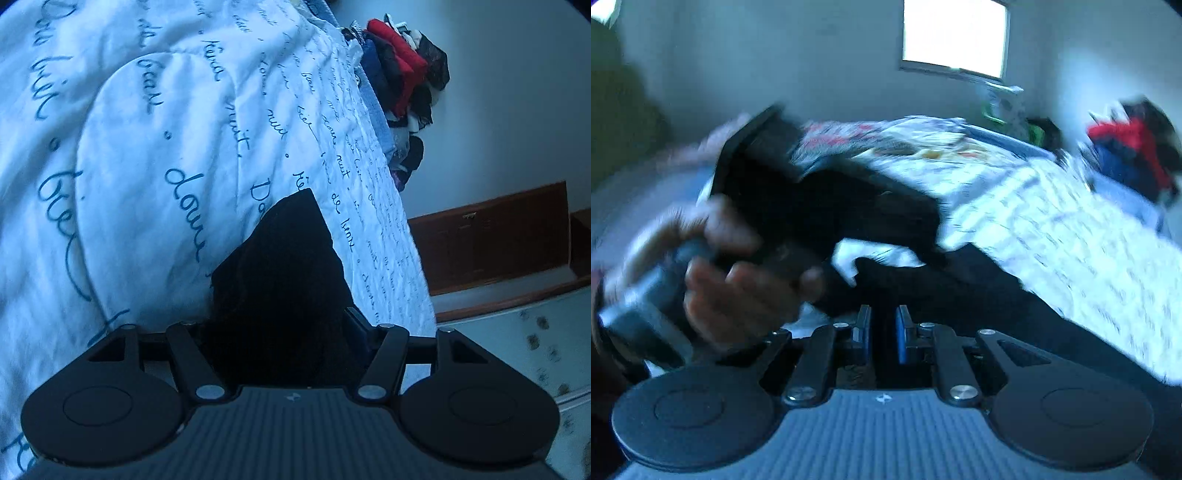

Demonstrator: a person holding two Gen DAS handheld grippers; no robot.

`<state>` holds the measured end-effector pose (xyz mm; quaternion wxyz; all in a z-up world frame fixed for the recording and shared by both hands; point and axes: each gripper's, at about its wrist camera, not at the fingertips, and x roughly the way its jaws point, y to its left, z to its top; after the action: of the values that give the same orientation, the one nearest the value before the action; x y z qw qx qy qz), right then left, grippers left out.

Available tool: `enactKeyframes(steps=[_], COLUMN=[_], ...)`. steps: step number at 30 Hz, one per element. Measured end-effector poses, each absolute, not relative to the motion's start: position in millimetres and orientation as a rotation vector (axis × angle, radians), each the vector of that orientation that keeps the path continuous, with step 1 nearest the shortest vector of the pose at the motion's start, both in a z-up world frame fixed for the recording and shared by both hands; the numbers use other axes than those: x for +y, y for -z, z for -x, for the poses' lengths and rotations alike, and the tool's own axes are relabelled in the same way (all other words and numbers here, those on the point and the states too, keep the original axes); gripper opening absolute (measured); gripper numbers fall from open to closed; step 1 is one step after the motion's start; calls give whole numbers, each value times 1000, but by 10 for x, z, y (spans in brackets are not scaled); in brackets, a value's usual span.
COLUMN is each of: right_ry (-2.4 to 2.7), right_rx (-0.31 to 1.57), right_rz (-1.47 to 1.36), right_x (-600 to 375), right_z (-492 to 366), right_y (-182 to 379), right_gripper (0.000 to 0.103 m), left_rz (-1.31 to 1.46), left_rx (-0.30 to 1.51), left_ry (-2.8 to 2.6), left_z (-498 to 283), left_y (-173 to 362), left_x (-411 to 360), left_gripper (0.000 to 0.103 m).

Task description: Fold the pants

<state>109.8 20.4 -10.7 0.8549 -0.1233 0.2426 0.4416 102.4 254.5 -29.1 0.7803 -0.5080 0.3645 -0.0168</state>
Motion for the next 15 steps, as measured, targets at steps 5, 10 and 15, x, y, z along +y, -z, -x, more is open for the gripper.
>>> enactKeyframes(steps=[5,10,15], right_ry=[-784,-785,-758], right_rx=[651,633,604], right_rz=[278,202,133], right_x=[167,106,34], right_z=[-1437,-1453,-1455], right_y=[351,322,234], right_gripper=[14,15,15], left_rz=[980,884,681], left_rx=[799,756,672], left_ry=[-11,-27,-57], left_z=[-1075,-1013,-890], left_y=[262,164,-133], left_x=[2440,2365,2069], left_gripper=[35,24,22])
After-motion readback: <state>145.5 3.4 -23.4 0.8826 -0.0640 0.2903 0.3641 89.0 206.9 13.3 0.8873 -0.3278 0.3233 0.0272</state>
